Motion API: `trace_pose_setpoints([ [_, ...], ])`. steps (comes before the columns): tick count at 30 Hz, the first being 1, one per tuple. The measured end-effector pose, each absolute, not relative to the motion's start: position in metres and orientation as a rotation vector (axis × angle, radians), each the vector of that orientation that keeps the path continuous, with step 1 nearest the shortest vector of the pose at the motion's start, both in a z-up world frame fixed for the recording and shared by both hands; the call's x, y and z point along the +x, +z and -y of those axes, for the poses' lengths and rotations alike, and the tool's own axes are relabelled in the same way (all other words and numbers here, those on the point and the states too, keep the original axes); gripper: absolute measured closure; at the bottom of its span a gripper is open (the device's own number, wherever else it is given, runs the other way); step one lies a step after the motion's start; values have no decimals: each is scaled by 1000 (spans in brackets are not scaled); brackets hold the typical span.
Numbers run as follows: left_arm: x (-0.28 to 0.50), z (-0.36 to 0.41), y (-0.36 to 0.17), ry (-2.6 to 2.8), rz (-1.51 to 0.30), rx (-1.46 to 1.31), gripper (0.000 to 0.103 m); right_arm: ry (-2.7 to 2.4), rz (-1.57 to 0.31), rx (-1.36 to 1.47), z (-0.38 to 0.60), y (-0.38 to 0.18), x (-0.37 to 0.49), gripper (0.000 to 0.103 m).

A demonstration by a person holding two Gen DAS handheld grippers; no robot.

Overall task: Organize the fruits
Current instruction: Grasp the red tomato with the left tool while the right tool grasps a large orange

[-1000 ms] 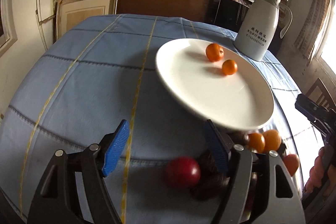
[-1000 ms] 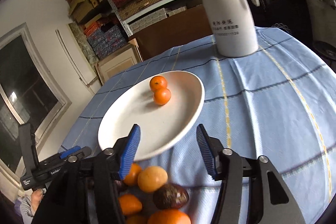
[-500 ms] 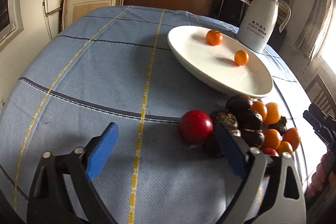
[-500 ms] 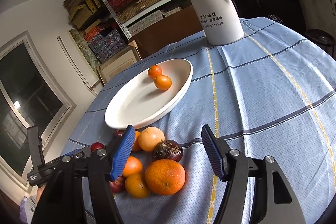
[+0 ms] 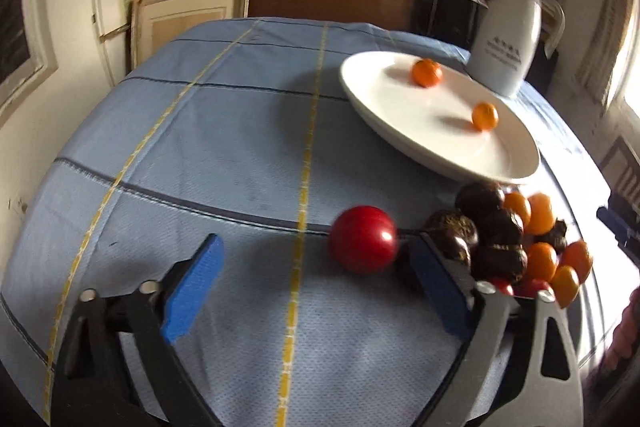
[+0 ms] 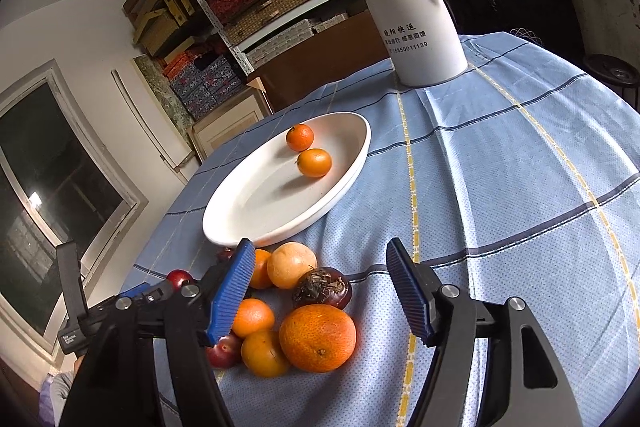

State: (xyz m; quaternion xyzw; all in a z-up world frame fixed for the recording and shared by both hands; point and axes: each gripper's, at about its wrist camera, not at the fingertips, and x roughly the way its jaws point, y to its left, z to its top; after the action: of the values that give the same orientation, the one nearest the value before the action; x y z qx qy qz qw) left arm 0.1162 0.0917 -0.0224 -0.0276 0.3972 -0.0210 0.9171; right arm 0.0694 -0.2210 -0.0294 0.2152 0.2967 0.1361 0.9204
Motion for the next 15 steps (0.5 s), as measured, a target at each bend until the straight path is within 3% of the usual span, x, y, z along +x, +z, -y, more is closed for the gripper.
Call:
trace_pose_setpoints([
  [4,123,-90,-29,-70,-857,-64,47,278,-614,442,221,-30,70,34],
  [6,127,-95,-32,-84,-876,-104,51,277,-615,439,221,-30,70,34],
  [8,130,-95,-35,-99,-889,-118,62,276,-616,436,220,-30,70,34],
  [15,131,-94,-36,-106,-890,-124,64,311,-656,419,213,-35,61,34],
])
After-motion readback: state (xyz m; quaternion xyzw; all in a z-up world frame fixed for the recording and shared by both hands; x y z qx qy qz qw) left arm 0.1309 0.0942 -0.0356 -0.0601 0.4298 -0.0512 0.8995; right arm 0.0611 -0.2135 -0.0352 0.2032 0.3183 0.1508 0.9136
